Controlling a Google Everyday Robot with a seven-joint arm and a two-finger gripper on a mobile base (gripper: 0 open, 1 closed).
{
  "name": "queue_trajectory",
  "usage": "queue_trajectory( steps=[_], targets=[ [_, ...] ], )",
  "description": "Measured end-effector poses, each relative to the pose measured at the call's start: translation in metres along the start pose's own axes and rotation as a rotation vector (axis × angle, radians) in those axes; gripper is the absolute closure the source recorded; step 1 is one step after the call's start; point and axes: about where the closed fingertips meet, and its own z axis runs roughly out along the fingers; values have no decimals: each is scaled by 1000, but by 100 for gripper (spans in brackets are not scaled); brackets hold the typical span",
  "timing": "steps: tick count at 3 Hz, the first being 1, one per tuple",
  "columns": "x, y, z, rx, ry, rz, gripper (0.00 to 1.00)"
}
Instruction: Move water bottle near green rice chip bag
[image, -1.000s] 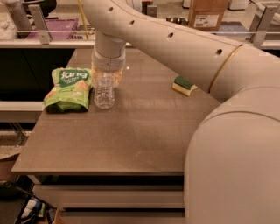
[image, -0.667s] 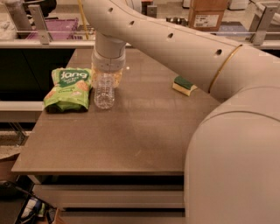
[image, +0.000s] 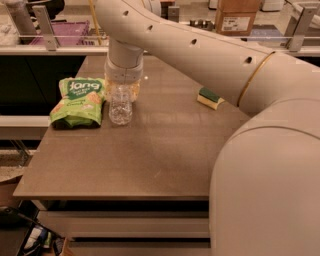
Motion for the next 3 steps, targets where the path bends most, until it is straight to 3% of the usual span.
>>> queue_trajectory(
  steps=[1, 2, 3],
  targets=[
    [1, 0, 2, 1, 3, -1, 12],
    [1, 0, 3, 2, 5, -2, 0],
    [1, 0, 3, 2, 5, -2, 0]
  ],
)
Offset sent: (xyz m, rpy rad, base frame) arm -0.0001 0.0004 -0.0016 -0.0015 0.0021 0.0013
